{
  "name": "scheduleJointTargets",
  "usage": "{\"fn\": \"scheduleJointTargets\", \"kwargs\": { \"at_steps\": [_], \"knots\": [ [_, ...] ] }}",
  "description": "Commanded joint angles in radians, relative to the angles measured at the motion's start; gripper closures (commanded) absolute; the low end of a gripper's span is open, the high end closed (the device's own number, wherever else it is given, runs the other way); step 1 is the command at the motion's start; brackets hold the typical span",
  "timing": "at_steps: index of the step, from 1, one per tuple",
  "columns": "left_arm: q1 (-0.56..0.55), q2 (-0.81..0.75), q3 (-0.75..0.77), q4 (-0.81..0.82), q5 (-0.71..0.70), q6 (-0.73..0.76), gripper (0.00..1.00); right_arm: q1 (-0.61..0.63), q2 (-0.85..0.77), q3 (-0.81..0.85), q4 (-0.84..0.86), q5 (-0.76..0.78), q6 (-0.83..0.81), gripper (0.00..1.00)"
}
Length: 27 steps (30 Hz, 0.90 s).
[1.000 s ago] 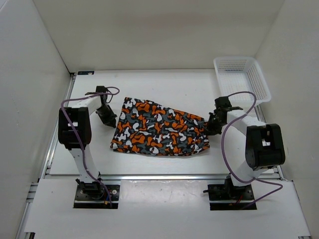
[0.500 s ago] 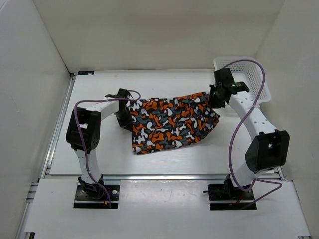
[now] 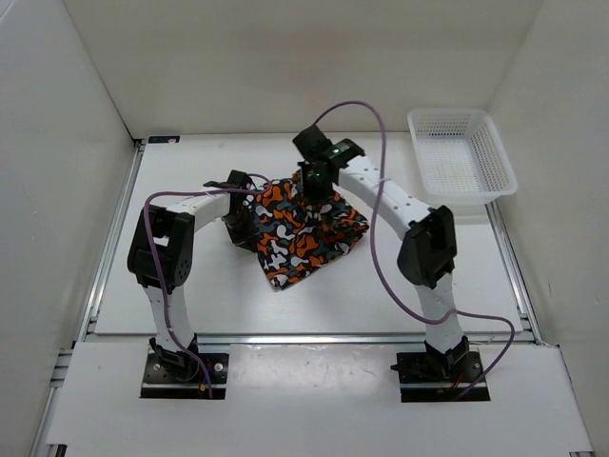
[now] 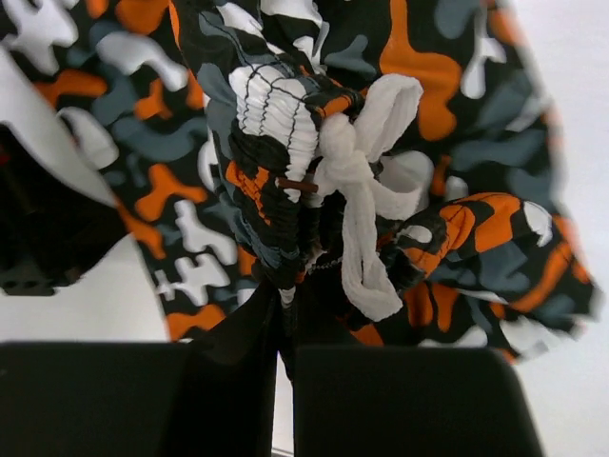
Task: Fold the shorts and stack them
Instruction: Fold the shorts
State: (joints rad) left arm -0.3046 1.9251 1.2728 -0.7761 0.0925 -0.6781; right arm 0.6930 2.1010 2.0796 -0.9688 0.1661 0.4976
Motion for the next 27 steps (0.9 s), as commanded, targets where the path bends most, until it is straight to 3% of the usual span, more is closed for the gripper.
{"fn": "scheduleJointTargets", "kwargs": {
  "at_steps": [1, 11, 17, 19, 21, 23, 27],
  "knots": [
    [-0.010, 0.022, -0.013, 0.026, -0.013, -0.001, 0.90, 0.033, 0.051, 0.121, -0.024, -0.071, 0.076, 1.00],
    [-0.010, 0.031, -0.013, 0.035, -0.004, -0.001, 0.90, 0.094, 0.145, 0.189, 0.033, -0.169, 0.125, 1.00],
    [-0.010, 0.022, -0.013, 0.035, -0.004, -0.001, 0.90, 0.103, 0.130, 0.111, 0.140, -0.282, 0.136, 1.00],
    [-0.010, 0.012, -0.013, 0.035, -0.013, -0.001, 0.90, 0.103, 0.091, 0.055, 0.172, -0.319, 0.125, 0.73],
    [-0.001, 0.012, -0.013, 0.035, -0.013, -0.001, 0.77, 0.103, 0.026, -0.001, 0.215, -0.338, 0.116, 0.55],
    [0.024, -0.020, -0.032, 0.035, -0.002, -0.001, 0.72, 0.103, -0.028, -0.104, 0.249, -0.338, 0.116, 0.34],
    [0.058, -0.098, -0.044, 0.026, 0.010, -0.001, 0.65, 0.065, -0.175, -0.249, 0.280, -0.347, 0.105, 0.31]
  ]
}}
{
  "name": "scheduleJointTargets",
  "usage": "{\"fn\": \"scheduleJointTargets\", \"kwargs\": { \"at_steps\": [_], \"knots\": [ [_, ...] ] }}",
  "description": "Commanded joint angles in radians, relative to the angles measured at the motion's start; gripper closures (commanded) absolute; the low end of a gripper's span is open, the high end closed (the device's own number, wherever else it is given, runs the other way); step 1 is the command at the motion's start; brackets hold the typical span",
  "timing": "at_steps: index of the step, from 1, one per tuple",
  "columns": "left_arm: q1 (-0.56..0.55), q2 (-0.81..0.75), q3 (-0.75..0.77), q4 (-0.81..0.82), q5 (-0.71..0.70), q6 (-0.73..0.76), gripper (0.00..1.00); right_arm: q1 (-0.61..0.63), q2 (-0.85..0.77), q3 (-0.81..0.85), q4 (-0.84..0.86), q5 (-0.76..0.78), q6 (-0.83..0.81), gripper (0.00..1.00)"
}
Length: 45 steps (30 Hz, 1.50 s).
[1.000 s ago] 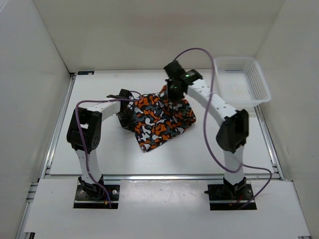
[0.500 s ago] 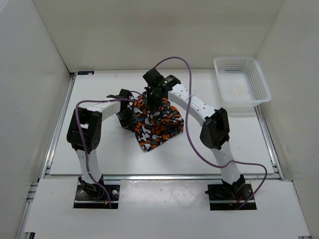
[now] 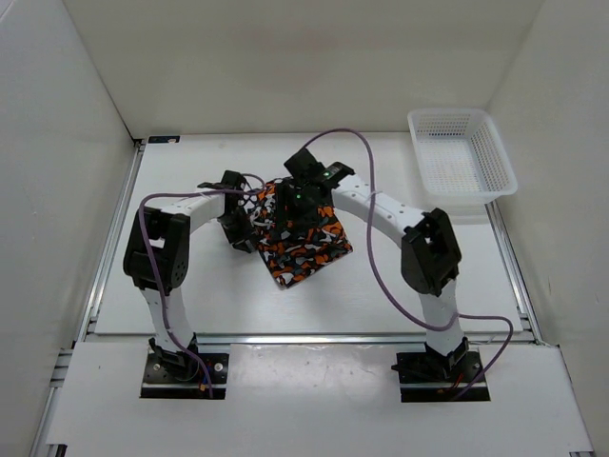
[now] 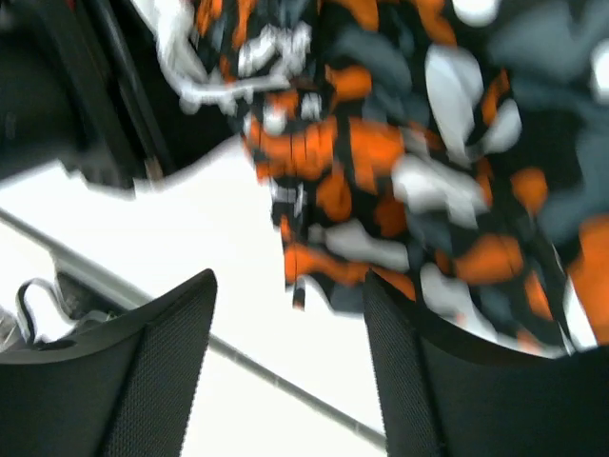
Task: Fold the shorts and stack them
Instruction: Fold the shorts
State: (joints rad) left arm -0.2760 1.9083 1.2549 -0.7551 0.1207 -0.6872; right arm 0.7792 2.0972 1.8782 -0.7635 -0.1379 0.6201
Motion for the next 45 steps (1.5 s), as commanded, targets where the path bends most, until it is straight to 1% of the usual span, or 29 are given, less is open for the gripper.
{"fn": "scheduleJointTargets", "kwargs": {
  "at_steps": [1, 2, 3, 4, 5, 6, 7, 8, 9, 10, 12, 14, 15, 18, 20, 22, 26, 28, 29, 31, 32, 36, 38, 41, 42, 45],
  "knots": [
    [0.029, -0.100, -0.026, -0.006, -0.018, 0.017, 0.65, -0.041, -0.195, -0.072, 0.075, -0.043, -0.017, 0.33],
    [0.029, -0.133, -0.026, -0.027, -0.027, 0.017, 0.60, -0.041, -0.218, -0.121, 0.075, -0.043, -0.017, 0.35],
    [0.029, -0.149, -0.009, -0.039, -0.042, 0.017, 0.60, -0.057, -0.262, -0.145, 0.075, -0.034, -0.029, 0.39],
    [0.029, -0.161, 0.000, -0.053, -0.043, 0.028, 0.60, -0.069, -0.284, -0.165, 0.075, -0.023, -0.043, 0.48],
    [0.029, -0.187, 0.021, -0.070, -0.056, 0.028, 0.60, -0.069, -0.302, -0.181, 0.075, -0.014, -0.043, 0.64],
    [0.029, -0.201, 0.031, -0.094, -0.071, 0.028, 0.63, -0.081, -0.337, -0.217, 0.075, -0.005, -0.055, 0.75],
    [0.029, -0.216, 0.040, -0.108, -0.085, 0.028, 0.68, -0.095, -0.353, -0.234, 0.066, 0.004, -0.069, 0.83],
    [0.029, -0.247, 0.049, -0.121, -0.099, 0.028, 0.75, -0.095, -0.377, -0.250, 0.066, 0.033, -0.069, 0.94],
    [0.017, -0.262, 0.064, -0.141, -0.117, 0.028, 0.86, -0.106, -0.390, -0.287, 0.056, 0.050, -0.080, 0.98],
    [0.017, -0.278, 0.073, -0.141, -0.118, 0.019, 0.90, -0.118, -0.390, -0.307, 0.056, 0.061, -0.080, 0.99],
    [-0.017, -0.299, 0.098, -0.150, -0.107, 0.018, 0.90, -0.127, -0.401, -0.336, 0.056, 0.061, -0.100, 0.99],
    [-0.038, -0.308, 0.129, -0.150, -0.096, 0.006, 0.90, -0.139, -0.341, -0.337, 0.067, 0.049, -0.114, 0.99],
    [-0.058, -0.280, 0.174, -0.150, -0.087, 0.006, 0.90, -0.139, -0.316, -0.300, 0.067, 0.049, -0.123, 0.99],
    [-0.068, -0.215, 0.251, -0.150, -0.087, 0.006, 0.90, -0.139, -0.215, -0.239, 0.067, 0.032, -0.123, 0.99],
    [-0.068, -0.137, 0.326, -0.150, -0.121, 0.006, 0.88, -0.139, -0.143, -0.179, 0.067, 0.021, -0.123, 0.99],
    [-0.068, -0.044, 0.392, -0.150, -0.121, 0.032, 0.88, -0.130, -0.077, -0.139, 0.076, 0.006, -0.123, 0.99],
    [-0.046, 0.084, 0.436, -0.150, -0.083, 0.054, 0.90, -0.092, -0.020, -0.171, 0.076, -0.017, -0.164, 0.99],
    [-0.037, 0.109, 0.436, -0.150, -0.082, 0.054, 0.90, -0.058, -0.040, -0.229, 0.101, -0.026, -0.178, 0.99],
    [-0.037, 0.118, 0.413, -0.150, -0.073, 0.054, 0.90, -0.040, -0.051, -0.305, 0.118, -0.026, -0.178, 0.99],
    [-0.023, 0.132, 0.393, -0.150, -0.073, 0.063, 0.90, -0.026, -0.072, -0.378, 0.151, -0.026, -0.178, 0.99],
    [-0.011, 0.146, 0.384, -0.150, -0.060, 0.074, 0.90, -0.026, -0.072, -0.440, 0.161, -0.026, -0.178, 0.99],
    [0.000, 0.155, 0.371, -0.141, -0.059, 0.100, 0.90, -0.026, -0.109, -0.549, 0.193, -0.039, -0.178, 0.99],
    [0.000, 0.164, 0.383, -0.141, -0.059, 0.113, 0.90, -0.026, -0.172, -0.559, 0.193, -0.025, -0.178, 0.99],
    [0.011, 0.164, 0.383, -0.141, -0.059, 0.123, 0.90, -0.026, -0.278, -0.516, 0.184, 0.020, -0.178, 0.99],
    [0.011, 0.164, 0.383, -0.141, -0.059, 0.123, 0.90, -0.026, -0.305, -0.475, 0.172, 0.053, -0.166, 0.99],
    [0.011, 0.164, 0.383, -0.141, -0.059, 0.146, 0.90, -0.026, -0.315, -0.386, 0.162, 0.089, -0.139, 0.99]
  ]
}}
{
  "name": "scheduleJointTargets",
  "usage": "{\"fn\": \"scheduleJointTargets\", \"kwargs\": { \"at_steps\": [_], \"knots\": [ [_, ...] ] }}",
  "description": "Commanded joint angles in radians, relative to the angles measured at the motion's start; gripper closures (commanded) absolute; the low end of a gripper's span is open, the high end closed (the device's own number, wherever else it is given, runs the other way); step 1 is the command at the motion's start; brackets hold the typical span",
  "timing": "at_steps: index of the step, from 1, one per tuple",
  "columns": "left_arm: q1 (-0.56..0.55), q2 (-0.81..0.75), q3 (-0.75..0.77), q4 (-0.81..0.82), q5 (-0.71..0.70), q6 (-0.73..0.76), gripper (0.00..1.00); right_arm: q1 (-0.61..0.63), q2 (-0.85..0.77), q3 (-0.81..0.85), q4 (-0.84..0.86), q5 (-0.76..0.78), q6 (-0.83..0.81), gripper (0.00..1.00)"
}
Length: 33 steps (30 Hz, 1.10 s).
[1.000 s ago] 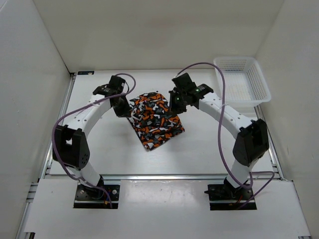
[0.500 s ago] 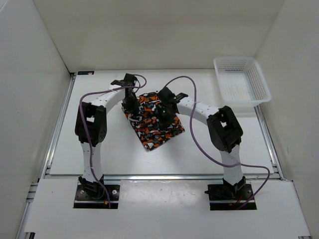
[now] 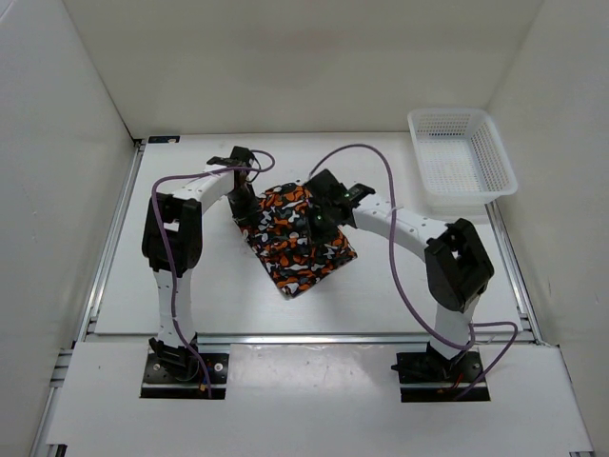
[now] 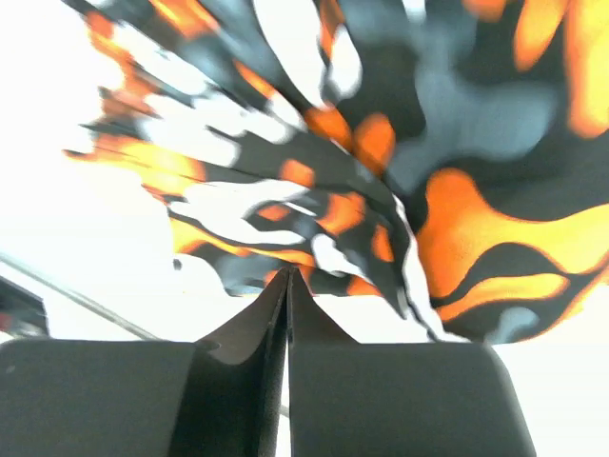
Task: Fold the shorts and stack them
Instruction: Fold the shorts
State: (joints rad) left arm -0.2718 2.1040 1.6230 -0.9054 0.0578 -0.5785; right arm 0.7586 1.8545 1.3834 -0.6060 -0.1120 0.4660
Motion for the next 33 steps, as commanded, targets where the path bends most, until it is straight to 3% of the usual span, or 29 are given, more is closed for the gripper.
{"fn": "scheduleJointTargets", "kwargs": {
  "at_steps": [1, 10, 20, 25, 30, 31, 33],
  "knots": [
    [0.006, -0.032, 0.015, 0.010, 0.004, 0.037, 0.90, -0.005, -0.055, 0.133, 0.005, 0.063, 0.016, 0.99],
    [0.016, -0.023, 0.005, 0.010, 0.024, 0.046, 0.90, 0.007, 0.253, 0.436, -0.006, -0.046, 0.066, 0.99],
    [0.043, 0.039, 0.073, 0.010, 0.043, 0.055, 0.90, 0.074, 0.098, 0.040, 0.077, -0.051, 0.077, 0.99],
    [0.052, 0.077, 0.135, 0.000, 0.063, 0.055, 0.90, 0.074, 0.166, 0.020, 0.097, 0.001, 0.097, 0.99],
    [0.062, 0.143, 0.276, -0.021, 0.053, 0.075, 0.90, 0.074, 0.147, 0.146, 0.063, 0.002, 0.097, 0.99],
    [0.062, 0.160, 0.313, -0.038, 0.053, 0.075, 0.90, 0.074, 0.106, 0.169, 0.063, 0.002, 0.097, 0.97],
    [0.062, 0.220, 0.448, -0.093, 0.027, 0.086, 0.90, 0.074, 0.052, 0.233, 0.040, 0.014, 0.097, 0.75]
  ]
}}
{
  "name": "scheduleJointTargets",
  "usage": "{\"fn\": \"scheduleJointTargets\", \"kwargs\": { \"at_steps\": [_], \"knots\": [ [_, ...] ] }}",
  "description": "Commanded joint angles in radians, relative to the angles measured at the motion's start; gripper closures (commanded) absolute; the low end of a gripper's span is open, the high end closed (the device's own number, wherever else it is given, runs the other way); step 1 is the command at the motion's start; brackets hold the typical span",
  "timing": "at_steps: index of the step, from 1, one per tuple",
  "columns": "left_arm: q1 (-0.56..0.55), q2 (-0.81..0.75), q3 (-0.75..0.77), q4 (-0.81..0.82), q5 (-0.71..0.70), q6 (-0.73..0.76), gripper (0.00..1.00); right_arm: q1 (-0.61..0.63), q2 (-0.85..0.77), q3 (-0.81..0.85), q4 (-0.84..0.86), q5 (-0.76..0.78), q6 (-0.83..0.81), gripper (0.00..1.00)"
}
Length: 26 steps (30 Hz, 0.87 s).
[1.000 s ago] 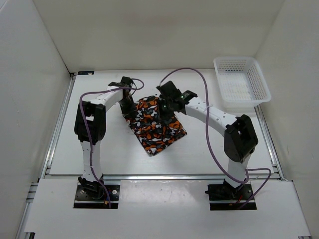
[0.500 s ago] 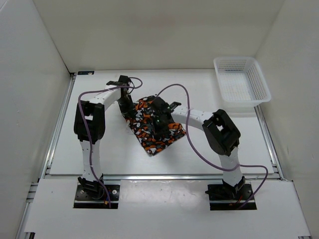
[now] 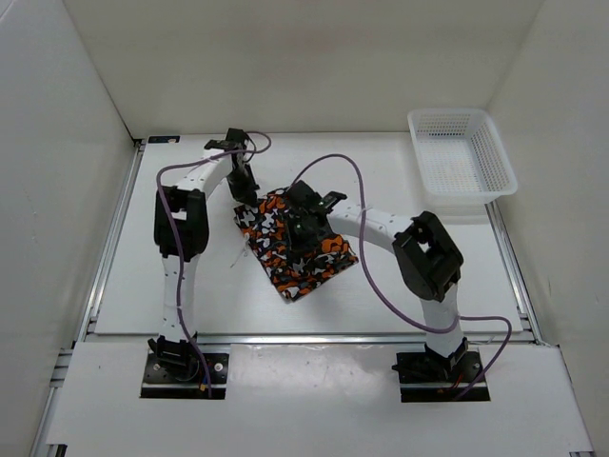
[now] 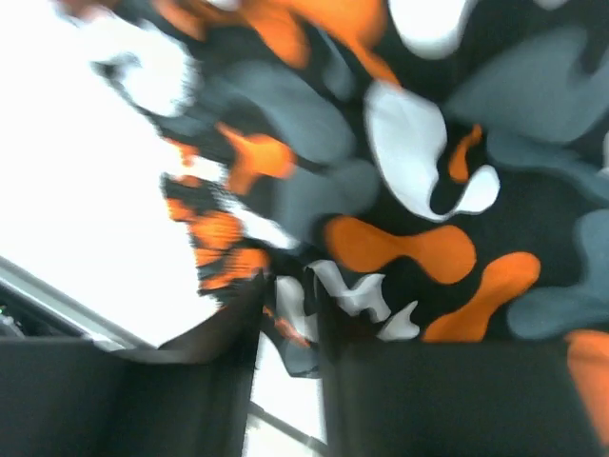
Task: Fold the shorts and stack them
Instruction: Fold the shorts
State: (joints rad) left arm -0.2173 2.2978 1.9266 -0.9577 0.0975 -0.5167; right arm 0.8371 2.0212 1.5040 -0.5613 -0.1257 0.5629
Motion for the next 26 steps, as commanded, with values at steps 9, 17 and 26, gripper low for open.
{"fn": "scheduleJointTargets", "kwargs": {
  "at_steps": [9, 17, 26],
  "knots": [
    [0.077, -0.169, 0.366, -0.156, -0.084, 0.055, 0.52, -0.096, -0.533, 0.047, -0.155, 0.523, -0.066, 0.00],
    [0.108, -0.674, -0.084, -0.037, -0.140, 0.089, 0.25, -0.299, -0.820, -0.183, -0.273, 0.791, -0.031, 0.00],
    [0.108, -1.239, -0.679, 0.002, -0.223, 0.000, 0.25, -0.343, -0.987, -0.344, -0.374, 0.848, 0.038, 0.00]
  ]
}}
